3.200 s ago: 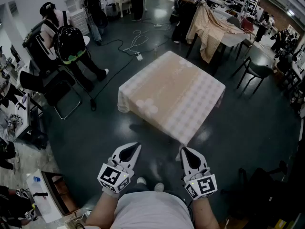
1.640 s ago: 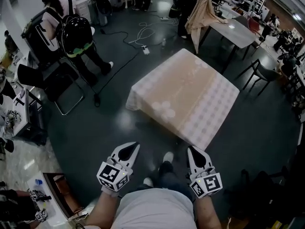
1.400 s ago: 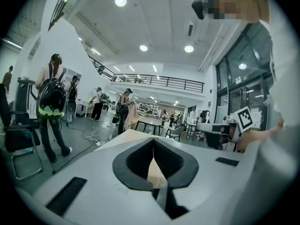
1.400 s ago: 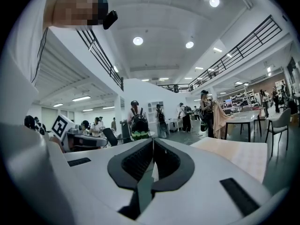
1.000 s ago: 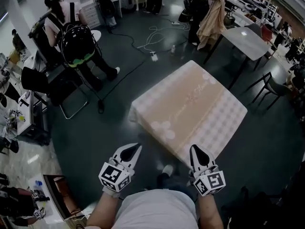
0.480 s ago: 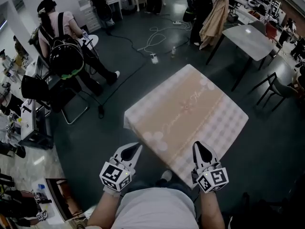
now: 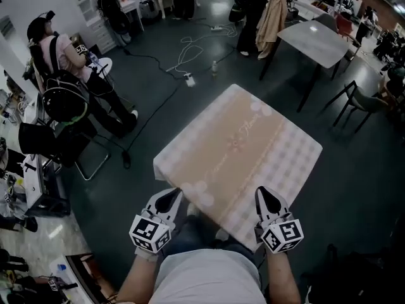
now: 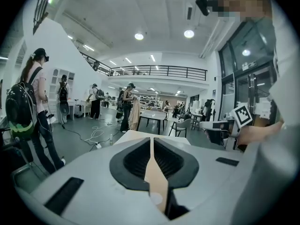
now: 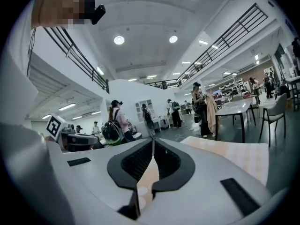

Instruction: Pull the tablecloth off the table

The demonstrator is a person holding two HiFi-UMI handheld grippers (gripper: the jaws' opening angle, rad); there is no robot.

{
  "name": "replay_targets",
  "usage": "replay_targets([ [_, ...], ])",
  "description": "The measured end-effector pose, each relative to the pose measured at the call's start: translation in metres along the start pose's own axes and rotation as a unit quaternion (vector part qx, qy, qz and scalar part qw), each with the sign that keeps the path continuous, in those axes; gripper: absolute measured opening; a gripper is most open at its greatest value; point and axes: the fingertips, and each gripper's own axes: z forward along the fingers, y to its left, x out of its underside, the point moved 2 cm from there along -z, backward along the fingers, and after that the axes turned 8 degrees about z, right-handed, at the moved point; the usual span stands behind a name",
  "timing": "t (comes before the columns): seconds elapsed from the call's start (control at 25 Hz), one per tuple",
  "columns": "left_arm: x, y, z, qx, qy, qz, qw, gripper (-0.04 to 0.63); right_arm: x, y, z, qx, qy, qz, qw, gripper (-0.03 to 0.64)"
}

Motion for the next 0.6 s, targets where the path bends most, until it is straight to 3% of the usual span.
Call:
replay_targets([
  [0.36,-0.018,0.049,0.068,0.064,0.002,0.018,0.9978,0.014,-0.002,-0.037,0.016,0.093,0.002,0.006,0.996,0.028],
  [0.6,-0.017,0.08,0.132,0.108,0.032,0.047,0.9925,0.015,0.006,-0.064,0.027,0.147,0.041,-0.01,0.988,0.028],
])
